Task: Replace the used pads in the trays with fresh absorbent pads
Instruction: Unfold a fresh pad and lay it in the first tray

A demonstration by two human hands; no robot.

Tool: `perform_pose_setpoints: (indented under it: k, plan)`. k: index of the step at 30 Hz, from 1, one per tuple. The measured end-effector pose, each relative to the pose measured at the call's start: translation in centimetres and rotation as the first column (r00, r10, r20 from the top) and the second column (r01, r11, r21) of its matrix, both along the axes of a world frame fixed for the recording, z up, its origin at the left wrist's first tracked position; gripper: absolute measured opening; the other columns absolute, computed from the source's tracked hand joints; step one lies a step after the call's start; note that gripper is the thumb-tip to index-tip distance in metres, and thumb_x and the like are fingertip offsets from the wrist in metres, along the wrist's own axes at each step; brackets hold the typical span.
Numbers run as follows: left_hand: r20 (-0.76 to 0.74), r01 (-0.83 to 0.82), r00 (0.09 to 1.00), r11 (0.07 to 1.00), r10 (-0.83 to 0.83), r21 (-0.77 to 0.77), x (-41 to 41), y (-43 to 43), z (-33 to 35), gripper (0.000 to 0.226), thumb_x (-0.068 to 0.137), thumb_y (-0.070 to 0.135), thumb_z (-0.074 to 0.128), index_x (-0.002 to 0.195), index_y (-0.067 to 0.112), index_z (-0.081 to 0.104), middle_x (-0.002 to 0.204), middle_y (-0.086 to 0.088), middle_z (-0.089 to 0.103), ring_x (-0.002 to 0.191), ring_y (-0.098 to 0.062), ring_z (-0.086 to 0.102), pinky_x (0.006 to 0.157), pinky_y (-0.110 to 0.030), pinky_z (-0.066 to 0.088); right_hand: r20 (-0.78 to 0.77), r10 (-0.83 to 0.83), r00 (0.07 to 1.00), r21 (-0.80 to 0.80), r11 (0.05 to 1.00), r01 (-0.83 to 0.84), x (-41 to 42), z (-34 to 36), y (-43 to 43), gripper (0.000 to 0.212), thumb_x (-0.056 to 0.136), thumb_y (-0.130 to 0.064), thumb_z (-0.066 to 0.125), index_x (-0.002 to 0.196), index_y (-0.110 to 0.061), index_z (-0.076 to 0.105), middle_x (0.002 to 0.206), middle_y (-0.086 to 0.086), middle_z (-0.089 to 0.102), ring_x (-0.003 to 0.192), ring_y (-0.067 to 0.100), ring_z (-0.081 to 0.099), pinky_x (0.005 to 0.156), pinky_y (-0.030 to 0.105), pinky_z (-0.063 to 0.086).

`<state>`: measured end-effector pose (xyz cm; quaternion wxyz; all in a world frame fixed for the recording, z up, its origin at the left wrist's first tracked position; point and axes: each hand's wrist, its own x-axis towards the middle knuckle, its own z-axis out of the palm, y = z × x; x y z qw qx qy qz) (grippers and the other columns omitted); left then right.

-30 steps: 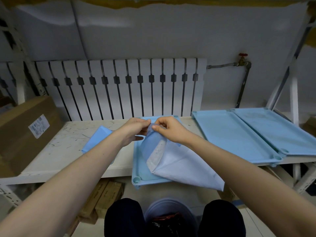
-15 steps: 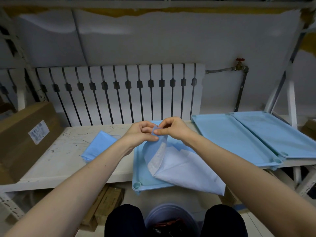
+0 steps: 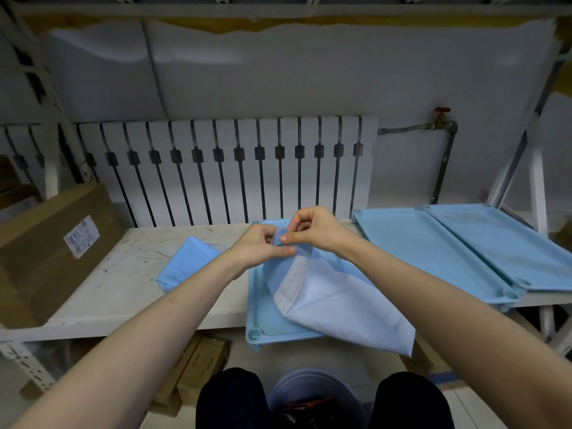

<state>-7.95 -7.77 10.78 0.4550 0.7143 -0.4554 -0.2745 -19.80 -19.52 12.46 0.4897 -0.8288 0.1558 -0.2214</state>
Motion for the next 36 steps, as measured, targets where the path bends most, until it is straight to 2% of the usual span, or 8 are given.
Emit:
perform_pose_setpoints:
  k: [3,8,11,17,20,23,29,36]
  plan:
    - [0.008,-0.058,0.998,0.998,0.058,-0.038,0.2,0.2,0.1,0.05,0.061,0.025,0.078,0.094,-0.009,0.065,0.081,-0.007,0.058,0.078,-0.016,0.054,0.074,-0.03,0.042,-0.119,0.065,0.991,-0.139,0.987,-0.082,-0.3,0.5,-0.1,0.031,0.071,-0.023,0.083,0.093,-0.016,0.062,0.072,0.003,0.054,0.066,0.011,0.05,0.062,0.015,0.043]
    - [0.013,-0.069,0.997,0.995,0.07,-0.07,1.0,0.8,0.9,0.026,0.074,0.01,0.077,0.093,-0.005,0.068,0.087,-0.013,0.065,0.083,-0.018,0.058,0.078,-0.032,0.049,-0.314,-0.139,0.939,-0.722,0.678,-0.141,-0.2,0.6,-1.9,0.045,0.065,-0.049,0.079,0.06,-0.018,0.047,0.069,0.002,0.046,0.072,0.017,0.041,0.075,0.033,0.034]
    - [0.007,-0.118,0.993,0.984,0.12,-0.135,1.1,1.2,1.8,0.009,0.08,0.005,0.072,0.088,0.007,0.07,0.084,-0.006,0.068,0.077,-0.013,0.062,0.069,-0.018,0.05,-0.31,-0.212,0.927,-0.767,0.632,-0.112,-0.9,1.6,-2.8,0.037,0.067,-0.052,0.076,0.082,-0.02,0.065,0.095,-0.006,0.057,0.104,0.017,0.045,0.105,0.046,0.022]
    - [-0.079,-0.35,0.935,0.867,0.346,-0.355,1.8,1.3,4.5,0.006,0.085,0.006,0.067,0.085,0.012,0.065,0.079,0.001,0.062,0.071,-0.009,0.055,0.056,-0.012,0.045,-0.35,-0.398,0.848,-0.779,0.626,-0.028,-3.1,3.6,-5.0,0.036,0.073,-0.049,0.073,0.068,-0.022,0.049,0.068,-0.006,0.051,0.076,0.017,0.053,0.112,0.053,0.013]
    - [-0.085,-0.412,0.903,0.792,0.422,-0.45,1.9,1.2,5.9,0.014,0.087,0.006,0.065,0.101,0.009,0.065,0.092,-0.006,0.064,0.083,-0.016,0.057,0.067,-0.021,0.047,-0.32,-0.464,0.826,-0.749,0.658,0.08,-4.5,4.0,-5.8,0.038,0.075,-0.042,0.073,0.063,-0.023,0.043,0.064,-0.006,0.047,0.072,0.018,0.051,0.102,0.044,0.029]
    - [-0.086,-0.439,0.878,0.72,0.471,-0.538,1.9,1.4,7.2,0.015,0.088,0.005,0.061,0.102,0.009,0.064,0.094,-0.005,0.064,0.086,-0.015,0.058,0.072,-0.022,0.047,-0.228,-0.515,0.827,-0.619,0.732,0.285,-5.9,3.9,-6.3,0.03,0.076,-0.033,0.075,0.065,-0.017,0.052,0.062,-0.002,0.051,0.06,0.017,0.05,0.062,0.028,0.04]
    - [-0.07,-0.45,0.838,0.611,0.541,-0.651,1.3,1.8,9.7,0.007,0.088,0.003,0.057,0.082,0.003,0.054,0.075,-0.008,0.048,0.066,-0.012,0.04,0.059,-0.025,0.033,0.197,-0.528,0.826,0.17,0.848,0.501,-7.2,4.0,-6.6,0.02,0.085,-0.018,0.068,0.075,-0.003,0.059,0.069,0.011,0.052,0.067,0.021,0.049,0.065,0.033,0.045]
    - [-0.062,-0.452,0.79,0.511,0.61,-0.731,0.8,2.8,13.6,0.019,0.091,0.016,0.055,0.086,-0.003,0.056,0.074,-0.007,0.054,0.067,-0.015,0.044,0.062,-0.029,0.037,0.489,-0.584,0.648,0.002,0.744,0.669,-6.8,8.7,-3.8,0.029,0.092,-0.016,0.049,0.067,-0.014,0.035,0.059,-0.002,0.033,0.055,0.012,0.027,0.051,0.024,0.027]
